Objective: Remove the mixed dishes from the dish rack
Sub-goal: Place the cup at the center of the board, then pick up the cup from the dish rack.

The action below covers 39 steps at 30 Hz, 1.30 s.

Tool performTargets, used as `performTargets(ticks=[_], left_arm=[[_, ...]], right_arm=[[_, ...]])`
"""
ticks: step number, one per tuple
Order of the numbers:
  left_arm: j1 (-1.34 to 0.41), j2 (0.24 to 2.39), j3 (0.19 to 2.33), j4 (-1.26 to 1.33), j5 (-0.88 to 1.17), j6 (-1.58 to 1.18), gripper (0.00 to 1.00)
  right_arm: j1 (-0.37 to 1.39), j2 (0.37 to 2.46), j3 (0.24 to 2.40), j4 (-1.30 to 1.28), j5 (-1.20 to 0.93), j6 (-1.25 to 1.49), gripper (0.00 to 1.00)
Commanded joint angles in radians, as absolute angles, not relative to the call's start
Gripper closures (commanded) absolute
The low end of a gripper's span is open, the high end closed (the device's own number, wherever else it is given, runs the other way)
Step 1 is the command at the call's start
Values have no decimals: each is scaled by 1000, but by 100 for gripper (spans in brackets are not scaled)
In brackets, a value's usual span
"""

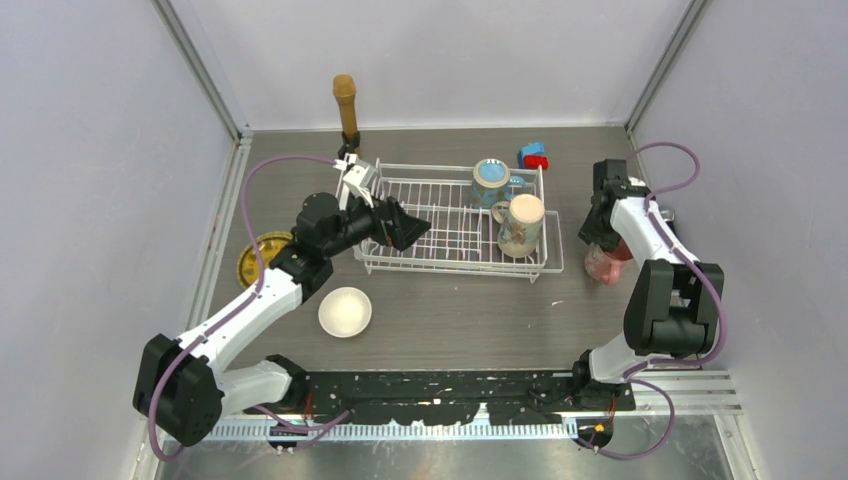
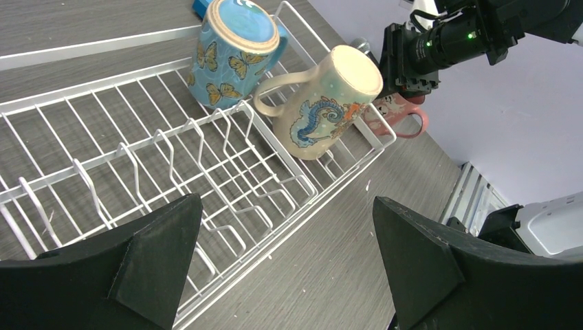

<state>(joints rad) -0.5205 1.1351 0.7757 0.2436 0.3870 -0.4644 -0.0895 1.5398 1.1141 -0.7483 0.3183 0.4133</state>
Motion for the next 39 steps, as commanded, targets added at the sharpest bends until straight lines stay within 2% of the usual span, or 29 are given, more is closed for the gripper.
performTargets(ticks=[1, 5, 8, 9, 11, 16, 20, 24, 28, 33, 39], left_arm=[[-520, 1120, 783, 302, 400, -468, 0], [-520, 1112, 779, 304, 403, -467, 0], [-520, 1108, 775, 309, 410, -468, 0], [-520, 1108, 775, 311, 414, -469, 0], [-520, 1109, 775, 318, 422, -472, 0], [-522, 1127, 779, 330, 443, -482, 0], [-522, 1140, 785, 334, 453, -483, 0], [-522, 1144, 791, 326, 462, -483, 0], [-522, 1134, 789, 321, 463, -480, 0], [-523, 1126, 787, 314, 463, -473, 0], [-523, 1127, 788, 310, 462, -472, 0]], right_arm=[[-96, 1503, 1147, -731, 340, 421, 55], [-97, 1472, 1166, -770, 338, 430, 39], [-97, 1431, 1182, -809, 355, 435, 18], [-97, 1403, 1184, -814, 358, 437, 6], [-95, 1353, 1189, -831, 358, 442, 1], [-89, 1194, 1174, -809, 249, 390, 0], [-52, 1084, 1135, -674, 54, 277, 0], [69, 1101, 1168, -585, -116, 200, 0], [235, 1217, 1274, -607, 3, 133, 0], [301, 1401, 1412, -694, 103, 152, 0], [354, 1467, 1449, -724, 239, 166, 0]])
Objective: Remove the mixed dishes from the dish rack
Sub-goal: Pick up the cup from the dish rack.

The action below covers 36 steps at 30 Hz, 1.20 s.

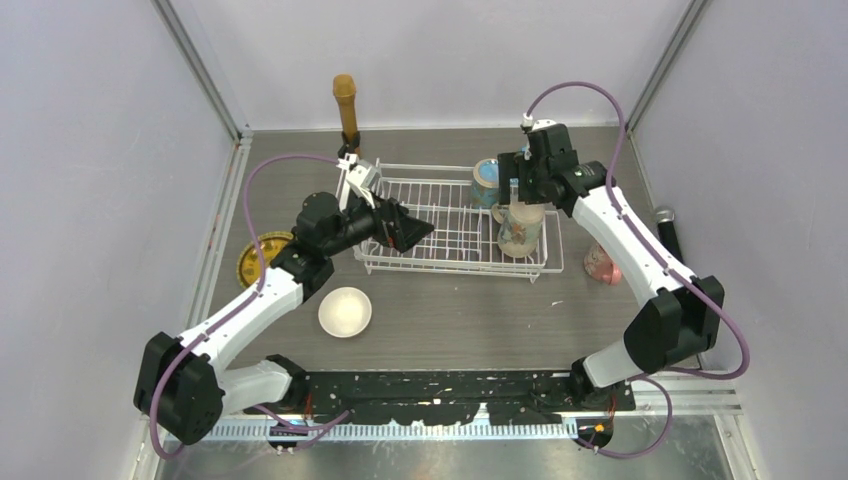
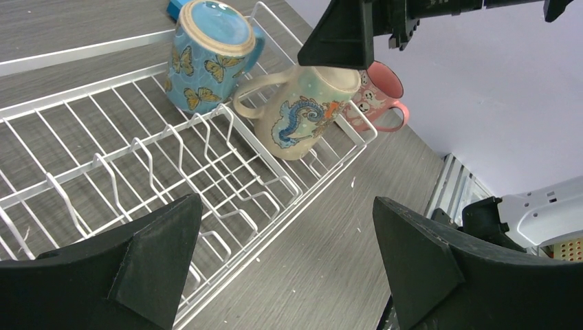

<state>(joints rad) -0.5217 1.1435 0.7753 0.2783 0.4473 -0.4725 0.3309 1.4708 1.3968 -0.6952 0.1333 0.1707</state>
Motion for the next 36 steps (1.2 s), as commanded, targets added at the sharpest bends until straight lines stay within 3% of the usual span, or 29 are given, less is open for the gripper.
performTargets(ticks=[1, 28, 36], left_arm=[[-523, 1126, 789, 310, 460, -472, 0], [-525, 1158, 798, 324, 452, -476, 0], [-526, 1157, 798, 321, 450, -476, 0]], right_arm=[[355, 1467, 1445, -728, 239, 168, 0], [368, 1521, 1345, -737, 164, 273, 0], [372, 1552, 1336, -715, 225, 308, 2]])
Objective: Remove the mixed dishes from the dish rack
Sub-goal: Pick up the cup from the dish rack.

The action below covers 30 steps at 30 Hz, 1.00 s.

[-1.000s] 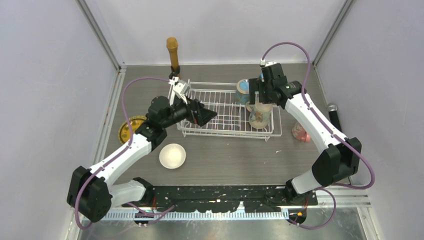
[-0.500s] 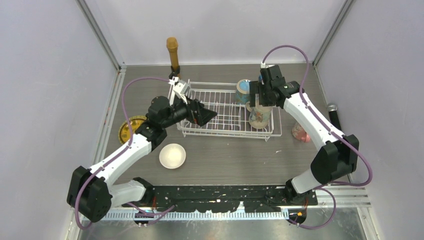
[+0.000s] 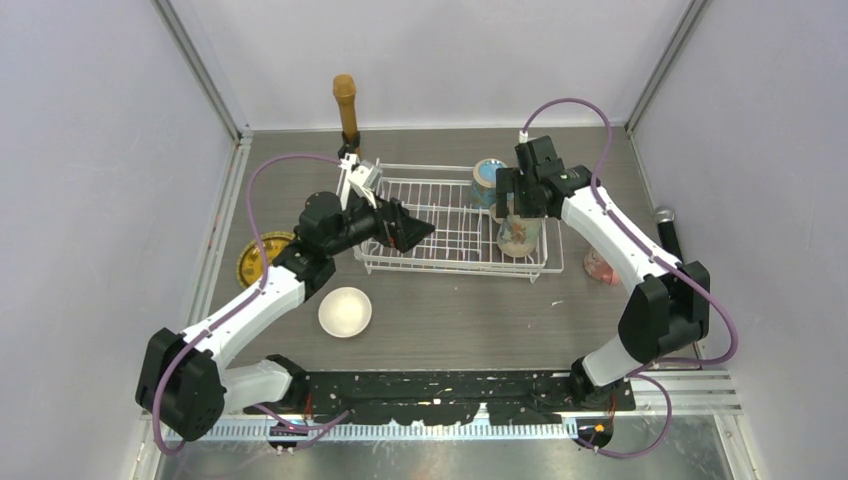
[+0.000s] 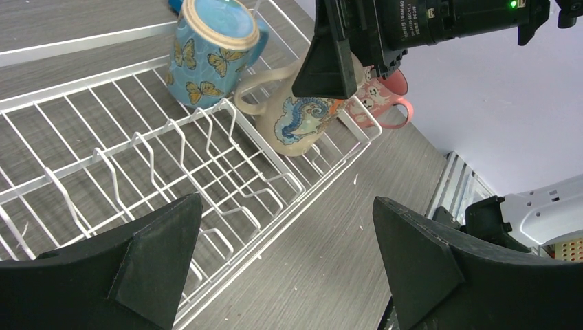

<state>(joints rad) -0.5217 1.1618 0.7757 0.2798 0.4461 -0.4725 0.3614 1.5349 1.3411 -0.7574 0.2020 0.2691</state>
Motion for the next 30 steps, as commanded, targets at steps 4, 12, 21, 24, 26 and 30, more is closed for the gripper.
performTargets(ticks=[4, 12, 21, 24, 26, 30], left_arm=[[-526, 1153, 796, 319, 448, -476, 0], [-526, 1147, 795, 316, 445, -473, 0], [-526, 1135, 795, 304, 435, -465, 0], [-526, 1137, 796, 304, 437, -466, 0], [-526, 1141, 798, 304, 438, -469, 0], [-526, 1146, 804, 303, 449, -474, 0]], right_arm=[[382, 1565, 1340, -714, 249, 316, 10], [411, 1578, 1340, -746, 309, 325, 20], [416, 1474, 1335, -695, 327, 330, 70], [416, 1400, 1305, -644, 344, 331, 81], [416, 1340, 1280, -601, 347, 330, 93], [416, 1212, 1223, -526, 346, 330, 99]])
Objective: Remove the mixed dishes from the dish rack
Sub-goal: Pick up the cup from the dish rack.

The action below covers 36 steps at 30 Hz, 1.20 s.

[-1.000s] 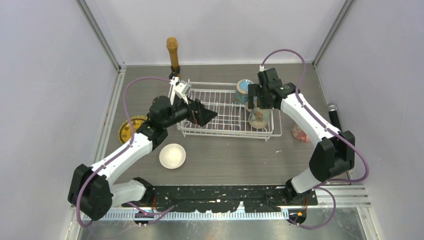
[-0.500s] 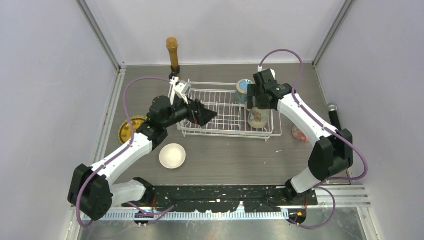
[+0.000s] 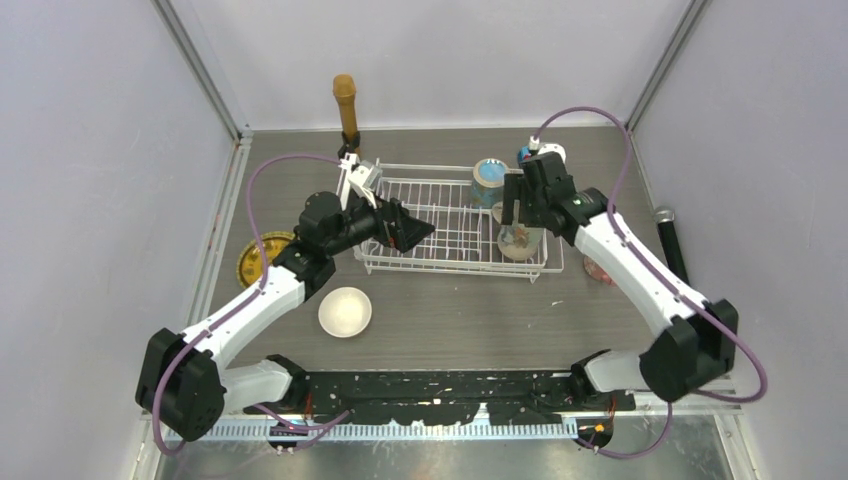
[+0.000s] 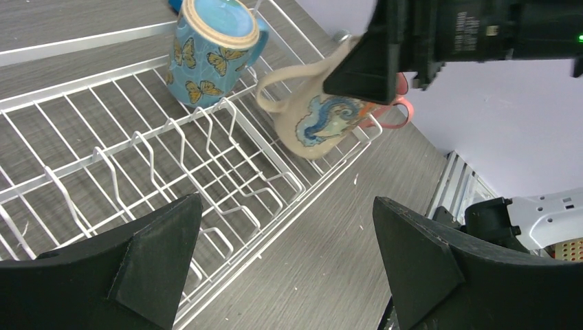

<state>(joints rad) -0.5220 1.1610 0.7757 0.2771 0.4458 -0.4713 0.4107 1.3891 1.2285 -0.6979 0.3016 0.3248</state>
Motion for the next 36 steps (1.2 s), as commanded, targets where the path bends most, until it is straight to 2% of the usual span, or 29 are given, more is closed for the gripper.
performTargets(ticks=[1, 8, 15, 23, 25, 32, 36], left_arm=[[-526, 1148, 806, 304, 453, -474, 0], [-526, 1162, 820, 314, 471, -489, 0], [-526, 1190, 864, 334, 576, -455, 0], [-526, 1268, 1005, 256, 806, -195, 0], [-526, 1305, 1031, 253, 799, -175, 0], [-519, 1453, 1110, 153, 772, -114, 4], [-506, 1510, 1156, 149, 976, -126, 11]], right_arm=[[416, 1193, 1201, -500, 343, 332, 99], [416, 1023, 1090, -350, 304, 362, 99], [415, 928, 1031, -248, 111, 434, 99], [413, 927, 1057, -214, -166, 538, 99], [413, 941, 1063, -213, -227, 558, 99], [412, 986, 1092, -245, -257, 535, 99], [412, 995, 1108, -262, -295, 515, 99]])
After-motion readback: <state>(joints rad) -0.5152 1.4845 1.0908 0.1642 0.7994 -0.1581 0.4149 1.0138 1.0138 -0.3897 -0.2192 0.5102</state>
